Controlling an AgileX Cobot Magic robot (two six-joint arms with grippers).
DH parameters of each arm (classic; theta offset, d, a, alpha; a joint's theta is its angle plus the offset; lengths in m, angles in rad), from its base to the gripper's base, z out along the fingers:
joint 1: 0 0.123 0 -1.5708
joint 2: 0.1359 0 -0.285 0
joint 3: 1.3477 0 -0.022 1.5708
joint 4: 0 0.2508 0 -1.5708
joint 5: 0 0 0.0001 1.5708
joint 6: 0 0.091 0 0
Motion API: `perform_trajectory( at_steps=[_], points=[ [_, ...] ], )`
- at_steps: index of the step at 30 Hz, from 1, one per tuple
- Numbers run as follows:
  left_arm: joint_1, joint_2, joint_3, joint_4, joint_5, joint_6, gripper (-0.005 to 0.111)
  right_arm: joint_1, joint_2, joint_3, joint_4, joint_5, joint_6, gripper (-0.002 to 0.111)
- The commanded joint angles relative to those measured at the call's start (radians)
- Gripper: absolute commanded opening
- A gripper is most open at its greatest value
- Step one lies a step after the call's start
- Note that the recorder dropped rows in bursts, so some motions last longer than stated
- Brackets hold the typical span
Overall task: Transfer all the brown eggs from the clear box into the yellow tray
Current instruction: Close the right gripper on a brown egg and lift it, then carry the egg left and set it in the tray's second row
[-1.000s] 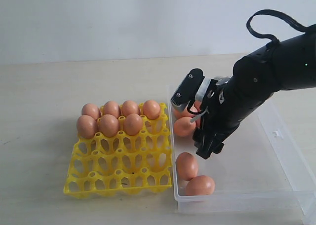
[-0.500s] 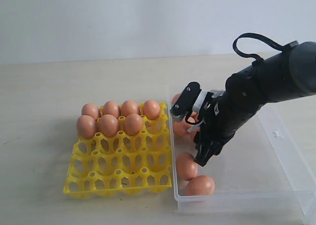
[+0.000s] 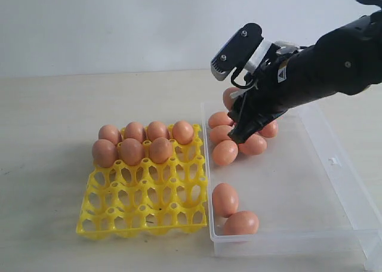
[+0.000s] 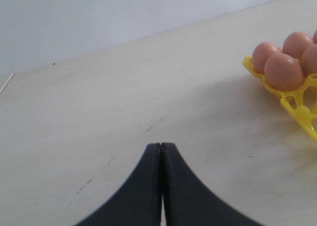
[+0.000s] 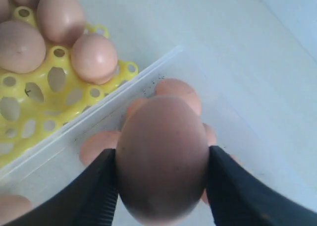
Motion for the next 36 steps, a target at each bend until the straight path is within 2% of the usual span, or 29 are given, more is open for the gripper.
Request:
perform_trajectory(
  at_steps=[1, 11, 18, 22, 26, 29, 33, 36],
  points=[
    [-0.001, -0.006, -0.004, -0.008, -0.011, -0.007, 0.000, -0.004, -0.023, 0.002, 0.069, 0.061, 0.014, 0.000],
    [-0.001, -0.006, -0.004, -0.008, -0.011, -0.007, 0.000, 0.063, -0.003, 0.060, 0.240, -0.199, -0.023, 0.000],
    [-0.001, -0.006, -0.004, -0.008, -0.011, -0.007, 0.000, 0.150, 0.095, 0.060, 0.240, -0.362, 0.033, 0.000],
    [-0.001, -0.006, -0.004, -0.008, -0.011, -0.007, 0.000, 0.186, 0.138, 0.060, 0.216, -0.344, 0.058, 0.000],
    [-0.001, -0.006, -0.004, -0.008, -0.011, -0.007, 0.000, 0.191, 0.128, 0.019, 0.061, -0.127, 0.056, 0.000],
    [-0.001, -0.006, -0.004, -0.008, -0.011, -0.007, 0.000, 0.191, 0.126, -0.033, 0.029, -0.074, 0.056, 0.000],
    [-0.001, -0.006, -0.004, -0.008, -0.011, -0.007, 0.000, 0.187, 0.126, -0.065, 0.041, -0.177, 0.096, 0.000],
    [-0.001, -0.006, -0.004, -0.008, -0.011, -0.007, 0.000, 0.174, 0.143, -0.044, 0.091, -0.356, 0.282, 0.000]
  ],
)
